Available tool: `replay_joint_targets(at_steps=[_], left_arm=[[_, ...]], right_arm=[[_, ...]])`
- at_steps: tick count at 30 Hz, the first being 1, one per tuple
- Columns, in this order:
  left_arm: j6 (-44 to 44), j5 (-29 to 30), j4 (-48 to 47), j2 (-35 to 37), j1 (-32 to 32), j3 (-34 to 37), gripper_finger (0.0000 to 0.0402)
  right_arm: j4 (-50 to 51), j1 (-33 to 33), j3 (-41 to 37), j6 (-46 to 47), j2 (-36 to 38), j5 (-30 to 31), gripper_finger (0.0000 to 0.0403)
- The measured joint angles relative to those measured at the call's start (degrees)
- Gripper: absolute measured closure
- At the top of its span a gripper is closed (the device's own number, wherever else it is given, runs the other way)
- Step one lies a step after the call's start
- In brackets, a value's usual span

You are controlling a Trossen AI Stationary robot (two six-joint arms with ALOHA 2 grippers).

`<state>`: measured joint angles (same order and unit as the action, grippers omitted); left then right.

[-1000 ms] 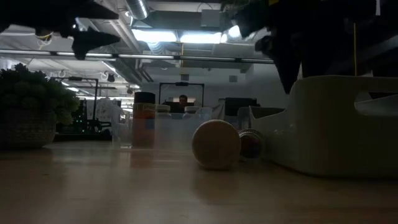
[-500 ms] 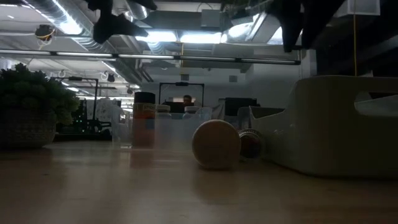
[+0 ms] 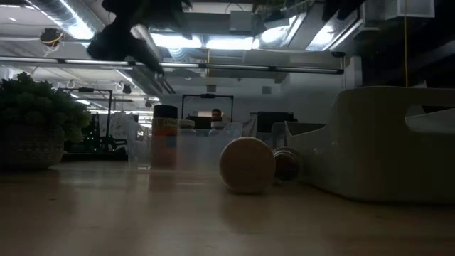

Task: Sort spices by type
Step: Put the purple seasoning bottle into the bottom transparent bin

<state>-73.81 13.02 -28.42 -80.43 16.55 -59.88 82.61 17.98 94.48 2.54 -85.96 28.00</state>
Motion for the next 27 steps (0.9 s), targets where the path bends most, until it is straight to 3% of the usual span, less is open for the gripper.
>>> replay_joint_targets(at_steps=[6, 12, 27], left_arm=[[-10.2, -4.6, 0.9, -5.9, 0.4, 0.0, 0.0137], [-14.1, -5.4, 4.8, -11.0, 0.4, 0.0, 0.0137], [-17.1, -5.6, 18.8, -20.5, 0.4, 0.0, 0.0137]], right_arm=[[0.0, 0.0, 0.0, -0.1, 4.4, 0.4, 0.0164], [-1.6, 0.0, -1.7, -0.1, 7.9, 1.2, 0.0164], [-20.4, 0.0, -28.9, 0.0, 22.9, 0.4, 0.0164]])
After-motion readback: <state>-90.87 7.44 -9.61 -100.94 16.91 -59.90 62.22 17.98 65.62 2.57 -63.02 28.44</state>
